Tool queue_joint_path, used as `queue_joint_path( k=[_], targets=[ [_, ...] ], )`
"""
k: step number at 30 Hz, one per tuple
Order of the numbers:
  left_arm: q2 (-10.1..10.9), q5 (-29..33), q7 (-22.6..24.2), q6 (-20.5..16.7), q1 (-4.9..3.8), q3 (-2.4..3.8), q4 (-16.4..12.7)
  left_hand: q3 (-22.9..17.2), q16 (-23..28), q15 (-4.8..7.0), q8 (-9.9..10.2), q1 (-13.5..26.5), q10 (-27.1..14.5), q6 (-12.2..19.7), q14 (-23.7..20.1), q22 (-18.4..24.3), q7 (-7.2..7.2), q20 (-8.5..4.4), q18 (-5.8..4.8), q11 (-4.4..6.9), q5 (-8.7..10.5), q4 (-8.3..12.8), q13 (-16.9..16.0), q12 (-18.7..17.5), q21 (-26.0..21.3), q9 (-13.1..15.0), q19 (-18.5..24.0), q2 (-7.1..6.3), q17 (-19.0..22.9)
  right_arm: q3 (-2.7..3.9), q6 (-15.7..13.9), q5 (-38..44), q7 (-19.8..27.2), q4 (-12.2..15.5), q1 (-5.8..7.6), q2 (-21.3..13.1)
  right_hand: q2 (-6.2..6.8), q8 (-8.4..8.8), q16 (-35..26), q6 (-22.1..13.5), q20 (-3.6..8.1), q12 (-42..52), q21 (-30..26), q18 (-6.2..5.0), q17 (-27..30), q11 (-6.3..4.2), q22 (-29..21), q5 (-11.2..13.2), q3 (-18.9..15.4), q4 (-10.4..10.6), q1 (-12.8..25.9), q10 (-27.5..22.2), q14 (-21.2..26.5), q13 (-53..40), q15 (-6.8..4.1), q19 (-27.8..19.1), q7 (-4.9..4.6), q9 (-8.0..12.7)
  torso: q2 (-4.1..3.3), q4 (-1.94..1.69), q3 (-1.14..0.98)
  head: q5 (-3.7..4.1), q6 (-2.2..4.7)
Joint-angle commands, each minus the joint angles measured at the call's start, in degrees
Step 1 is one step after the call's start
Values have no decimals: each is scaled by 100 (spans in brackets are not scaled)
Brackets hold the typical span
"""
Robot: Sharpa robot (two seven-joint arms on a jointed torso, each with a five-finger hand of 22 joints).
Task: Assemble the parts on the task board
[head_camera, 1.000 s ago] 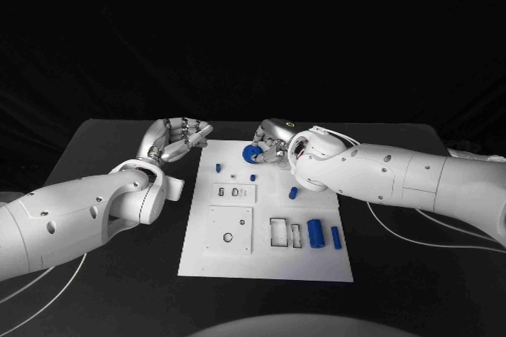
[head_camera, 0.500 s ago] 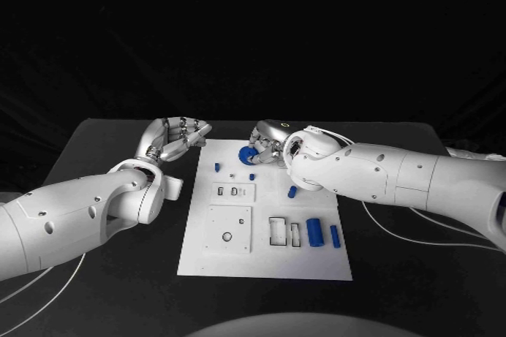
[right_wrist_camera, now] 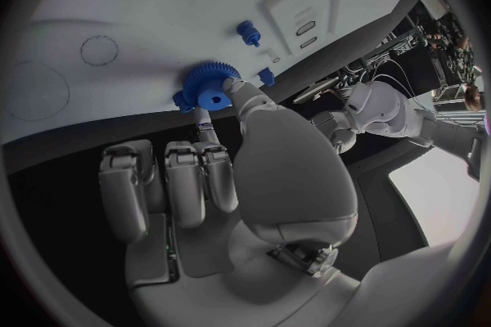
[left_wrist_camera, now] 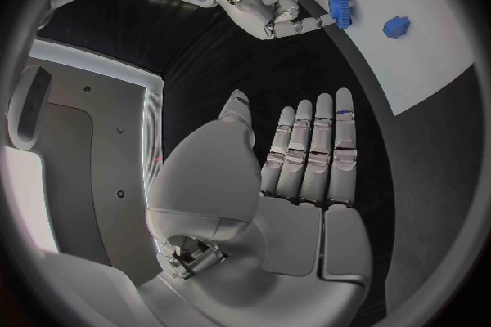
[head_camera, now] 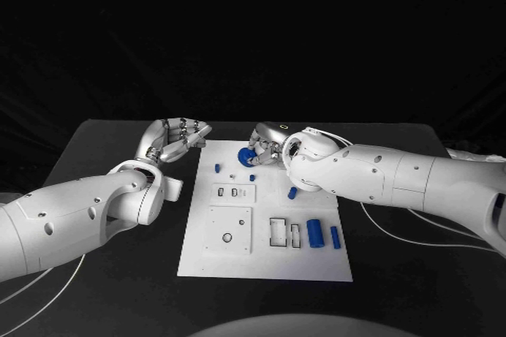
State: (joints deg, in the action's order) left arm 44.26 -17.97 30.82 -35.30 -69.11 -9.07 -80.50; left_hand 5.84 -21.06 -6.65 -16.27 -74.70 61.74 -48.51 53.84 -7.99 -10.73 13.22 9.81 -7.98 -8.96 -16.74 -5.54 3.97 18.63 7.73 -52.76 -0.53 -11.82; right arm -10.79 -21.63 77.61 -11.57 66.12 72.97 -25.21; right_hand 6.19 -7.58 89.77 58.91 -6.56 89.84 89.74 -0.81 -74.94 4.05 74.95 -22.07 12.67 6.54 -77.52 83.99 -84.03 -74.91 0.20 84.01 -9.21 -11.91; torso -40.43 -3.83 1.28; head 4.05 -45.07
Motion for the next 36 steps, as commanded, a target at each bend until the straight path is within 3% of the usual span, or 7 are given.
queue_joint_path(
  k=[1, 7, 14, 19, 27, 31, 36],
  targets=[
    [-5, -27, 71, 27, -8, 5, -19, 43, 37, -7, 40, 7, 20, -37, -37, 7, 11, 3, 65, -11, -25, 0, -8, -14, -28, 10, 51, 54, -6, -3, 178, 93, -22, -21, -8, 10, -36, 89, 23, 1, -3, 16, 26, 81, -1506, 51, 1505, 45, 48, -16, 16, 601, -597, -1509, 10, 599, 100, -43, 0, -1, 0, -5, -7],
    [-2, -27, 69, 26, -8, 5, -18, 47, 37, -7, 42, 6, 20, -39, -39, 8, 12, 3, 65, -11, -26, 1, -9, -14, -28, 10, 52, 59, -8, -4, 176, 96, -33, -14, -13, 5, 11, 404, 23, -540, -41, 16, 26, 81, -1506, 58, 1505, 154, 57, -59, 104, 601, -597, -1509, 31, 599, 104, 141, -1, 3, -2, -7, -1],
    [1, -27, 74, 30, -8, 5, -23, 47, 37, -7, 42, 6, 20, -39, -39, 8, 12, 3, 65, -11, -26, 1, -9, -14, -28, 10, 52, 59, -8, -4, 24, 81, 16, 38, -16, -25, 34, 405, 23, -1202, 34, 16, 26, 81, -1506, -83, 1505, 257, -2, -116, 182, 601, -597, -1509, -62, 599, 226, 326, -6, -5, -4, -21, 6],
    [-1, -27, 76, 32, -8, 5, -18, 47, 37, -7, 42, 6, 20, -39, -39, 8, 12, 3, 65, -11, -26, 1, -9, -14, -28, 10, 52, 59, -8, -4, -341, -18, 164, 104, -17, -76, 12, 378, 23, -1180, 49, 16, 26, 81, -1506, -87, 1505, 261, 1, -120, 187, 601, -597, -1509, -75, 599, 231, 325, -1, -5, -4, -20, 3],
    [-20, -27, 78, 41, -7, 4, 7, 47, 37, -7, 42, 6, 20, -39, -39, 8, 12, 3, 65, -11, -26, 1, -9, -14, -28, 10, 52, 59, -8, -3, -970, -637, 496, 520, 24, -432, -86, 144, 23, -636, 49, 16, 26, 81, -1506, -22, 1505, 222, 2, -86, 305, 601, -597, -1509, -49, 599, 178, 248, 10, 2, 0, -30, 11],
    [-36, -27, 78, 45, -7, 4, 25, 47, 37, -7, 42, 6, 20, -39, -39, 8, 12, 3, 65, -11, -26, 1, -9, -14, -28, 10, 52, 59, -8, -3, -1053, -1023, 569, 801, 136, -690, -153, 33, 23, -324, 33, 16, 26, 81, -1506, -18, 1505, 222, 19, -40, 384, 601, -597, -1509, -39, 599, 178, 208, 1, 6, -6, -29, 16],
    [-79, -27, 80, 55, -6, 4, 64, 53, 37, -7, 46, 8, 21, -40, -41, 9, 12, 4, 66, -11, -27, 0, -10, -14, -28, 10, 54, 70, -12, -5, -859, -1611, 686, 1339, 358, -1280, -162, 37, 23, -194, 16, 16, 26, 81, -1506, -15, 1505, 447, -61, 85, 604, 601, -597, -1509, -16, 599, 171, 210, 8, 14, 1, 3, 20]
  ],
)
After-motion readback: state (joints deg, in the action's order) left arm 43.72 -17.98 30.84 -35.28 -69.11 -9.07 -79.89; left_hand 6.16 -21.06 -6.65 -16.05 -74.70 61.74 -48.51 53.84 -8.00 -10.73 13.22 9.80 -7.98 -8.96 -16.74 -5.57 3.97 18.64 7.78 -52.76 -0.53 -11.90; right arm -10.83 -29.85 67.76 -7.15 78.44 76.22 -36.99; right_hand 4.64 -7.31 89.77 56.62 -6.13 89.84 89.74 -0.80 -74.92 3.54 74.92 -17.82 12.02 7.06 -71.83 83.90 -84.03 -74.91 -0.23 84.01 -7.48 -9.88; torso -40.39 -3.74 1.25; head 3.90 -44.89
